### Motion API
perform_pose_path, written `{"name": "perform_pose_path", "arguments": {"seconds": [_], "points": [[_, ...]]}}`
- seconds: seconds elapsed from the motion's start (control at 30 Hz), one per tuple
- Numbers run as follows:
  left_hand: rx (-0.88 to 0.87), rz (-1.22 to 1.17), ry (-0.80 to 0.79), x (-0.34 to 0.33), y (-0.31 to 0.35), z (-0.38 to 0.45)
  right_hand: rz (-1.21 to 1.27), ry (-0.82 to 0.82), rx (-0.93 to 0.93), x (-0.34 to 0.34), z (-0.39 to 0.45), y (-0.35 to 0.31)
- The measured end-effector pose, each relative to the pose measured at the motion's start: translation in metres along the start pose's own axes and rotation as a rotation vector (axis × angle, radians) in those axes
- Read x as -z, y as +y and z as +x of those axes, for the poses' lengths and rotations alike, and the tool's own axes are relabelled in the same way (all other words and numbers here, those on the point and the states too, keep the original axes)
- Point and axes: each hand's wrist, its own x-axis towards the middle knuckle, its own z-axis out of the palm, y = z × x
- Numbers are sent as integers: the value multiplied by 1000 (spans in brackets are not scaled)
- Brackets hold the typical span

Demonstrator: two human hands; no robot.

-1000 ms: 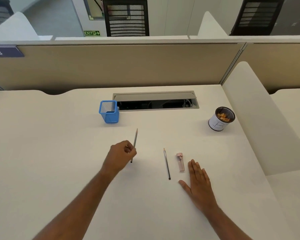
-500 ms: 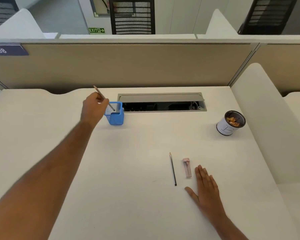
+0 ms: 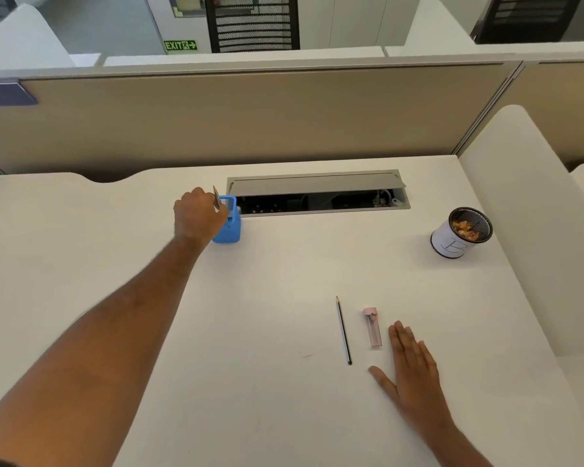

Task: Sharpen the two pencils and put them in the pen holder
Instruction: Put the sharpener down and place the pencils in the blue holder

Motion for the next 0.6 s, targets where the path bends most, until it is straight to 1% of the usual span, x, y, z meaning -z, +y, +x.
{"name": "perform_pose_path", "arguments": {"seconds": [0.3,0.4,0.53,0.6], "points": [[-77,136,24,-6,6,-4,-7,31,4,-3,-1,0],[-77,82,59,-2,7,-7,-14,30,0,-3,-1,0],[-86,70,111,1,3,-19,-10,-13,-6,-4,-1,1],[-41,-76,138,4,4,-36,-5,-26,-13,-2,-2,1]]}}
